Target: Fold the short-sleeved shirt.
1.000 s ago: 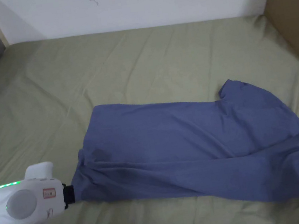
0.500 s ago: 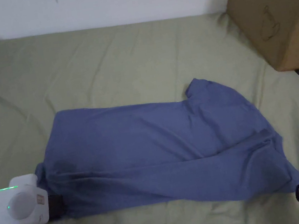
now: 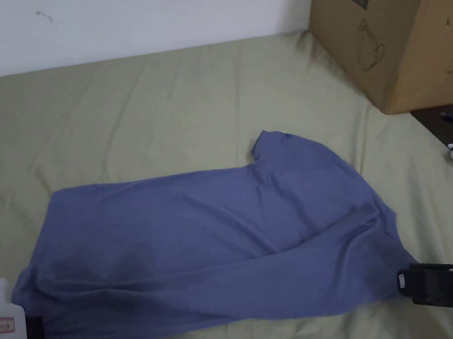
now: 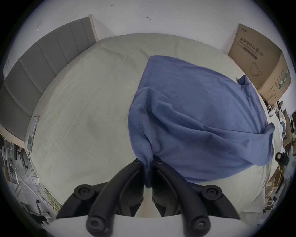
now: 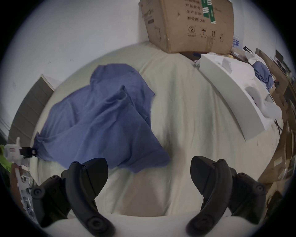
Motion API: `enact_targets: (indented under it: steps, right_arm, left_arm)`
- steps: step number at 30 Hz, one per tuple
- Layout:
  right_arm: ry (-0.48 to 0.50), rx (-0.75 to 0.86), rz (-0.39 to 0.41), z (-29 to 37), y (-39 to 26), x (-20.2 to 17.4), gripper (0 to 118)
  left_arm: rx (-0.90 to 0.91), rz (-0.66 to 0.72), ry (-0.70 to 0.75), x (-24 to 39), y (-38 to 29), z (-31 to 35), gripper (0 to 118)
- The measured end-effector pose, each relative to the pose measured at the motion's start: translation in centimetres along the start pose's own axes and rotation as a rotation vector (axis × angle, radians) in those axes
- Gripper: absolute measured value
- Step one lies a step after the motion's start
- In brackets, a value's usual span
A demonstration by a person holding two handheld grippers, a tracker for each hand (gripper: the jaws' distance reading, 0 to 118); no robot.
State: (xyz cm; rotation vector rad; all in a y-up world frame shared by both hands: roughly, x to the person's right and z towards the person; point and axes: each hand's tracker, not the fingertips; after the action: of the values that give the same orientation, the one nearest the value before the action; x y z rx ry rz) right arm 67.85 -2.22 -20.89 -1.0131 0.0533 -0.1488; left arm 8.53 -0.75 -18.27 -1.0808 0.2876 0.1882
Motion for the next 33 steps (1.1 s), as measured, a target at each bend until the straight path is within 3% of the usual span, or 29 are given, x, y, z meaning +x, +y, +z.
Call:
enact_targets:
  steps: [3,5,7,9,10,14,16,19,23,33]
  right_arm:
    - [0.006,-0.02,0.037,-3.0,0.9,-0.7,107]
    - [-0.003,-0.11,-0.002,-5.2,1.5,-1.0,108]
    - [-0.062,-0.115,0.029,-5.9,1.5,-1.7,108]
    - [-0.084,-0.084,0.094,-4.9,1.4,-2.4,95]
    - [-0.109,-0.089,0.117,-4.8,1.3,-2.5,86]
    - [-0.115,-0.08,0.146,-3.4,1.7,-2.5,7]
    - [-0.045,-0.07,0.046,-2.2,2.0,-2.3,7]
    - [-0.062,-0.041,0.081,-0.5,2.4,-1.8,7]
    - [0.028,-0.007,-0.008,2.7,3.0,-1.3,7]
    - [-0.016,-0.013,0.069,8.6,-3.1,-1.3,7]
  left_arm:
    - [0.009,-0.016,-0.002,0.2,0.0,0.8,6]
    - [0.007,-0.018,-0.004,-0.1,0.2,0.4,6]
    - [-0.003,-0.008,-0.011,-0.3,0.3,0.3,6]
    - [0.0,-0.009,-0.013,-0.1,0.1,0.7,6]
    - [-0.003,-0.014,-0.013,0.0,0.1,0.7,6]
    - [-0.006,-0.038,-0.011,0.2,0.3,0.8,6]
    - [-0.003,-0.026,-0.029,-0.1,0.4,1.4,6]
    - [0.016,0.063,-0.082,-1.1,0.4,2.6,6]
    - [0.019,-0.026,-0.054,-1.3,0.1,4.2,6]
    - [-0.001,-0.025,-0.1,-4.0,-7.1,8.7,6]
